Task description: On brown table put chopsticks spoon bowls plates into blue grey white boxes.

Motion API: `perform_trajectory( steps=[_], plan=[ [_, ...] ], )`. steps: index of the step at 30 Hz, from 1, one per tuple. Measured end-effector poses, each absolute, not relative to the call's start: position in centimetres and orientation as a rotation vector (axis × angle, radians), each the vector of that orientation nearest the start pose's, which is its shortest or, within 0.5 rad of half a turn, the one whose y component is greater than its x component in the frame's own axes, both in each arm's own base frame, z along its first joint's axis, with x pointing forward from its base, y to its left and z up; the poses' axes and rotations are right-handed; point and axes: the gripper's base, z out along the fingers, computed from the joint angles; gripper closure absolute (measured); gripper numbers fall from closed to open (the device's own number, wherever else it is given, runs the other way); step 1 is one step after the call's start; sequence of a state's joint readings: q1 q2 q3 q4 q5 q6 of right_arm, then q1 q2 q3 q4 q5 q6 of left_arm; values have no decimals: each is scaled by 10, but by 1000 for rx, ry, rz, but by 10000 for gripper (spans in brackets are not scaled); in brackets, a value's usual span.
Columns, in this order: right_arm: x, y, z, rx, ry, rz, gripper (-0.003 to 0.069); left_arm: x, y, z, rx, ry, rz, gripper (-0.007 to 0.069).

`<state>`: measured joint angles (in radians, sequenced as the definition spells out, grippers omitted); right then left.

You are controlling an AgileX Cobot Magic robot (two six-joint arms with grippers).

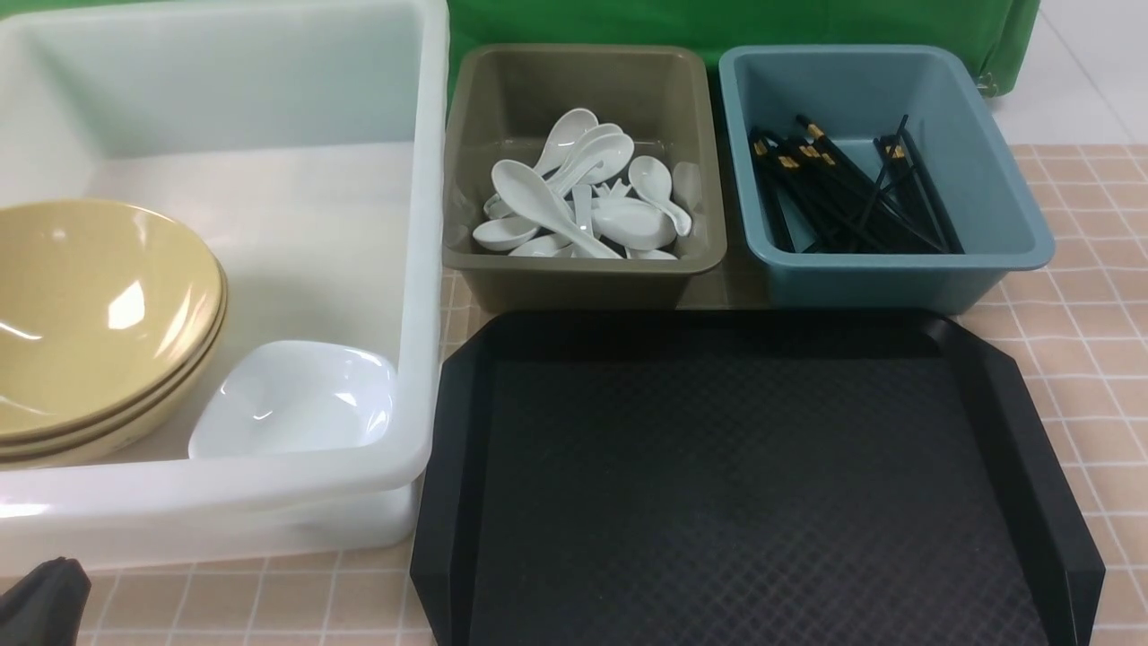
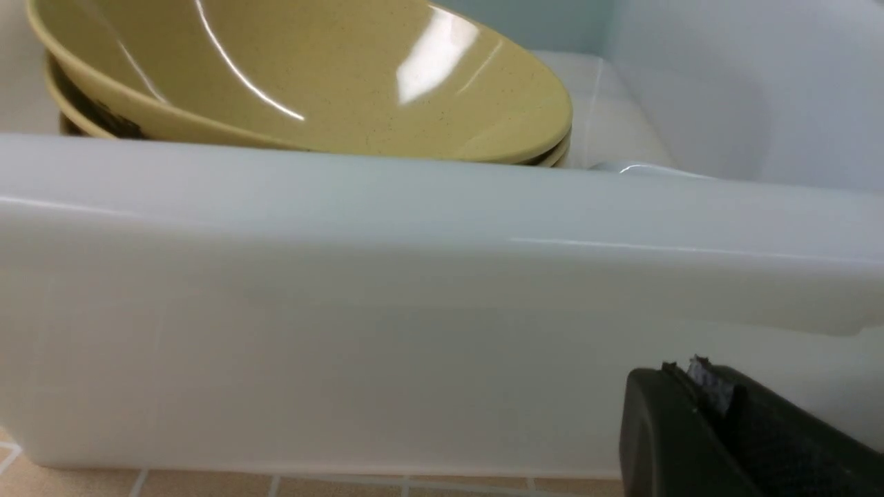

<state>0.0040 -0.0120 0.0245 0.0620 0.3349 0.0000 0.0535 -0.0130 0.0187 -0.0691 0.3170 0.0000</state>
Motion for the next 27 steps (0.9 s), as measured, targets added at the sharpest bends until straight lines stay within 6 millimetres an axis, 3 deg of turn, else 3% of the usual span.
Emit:
perform_trajectory(
  steps=[27],
  plan=[
    [53, 2, 175, 36, 1830, 63, 562, 54, 1, 179, -92, 1803, -28, 631]
  ],
)
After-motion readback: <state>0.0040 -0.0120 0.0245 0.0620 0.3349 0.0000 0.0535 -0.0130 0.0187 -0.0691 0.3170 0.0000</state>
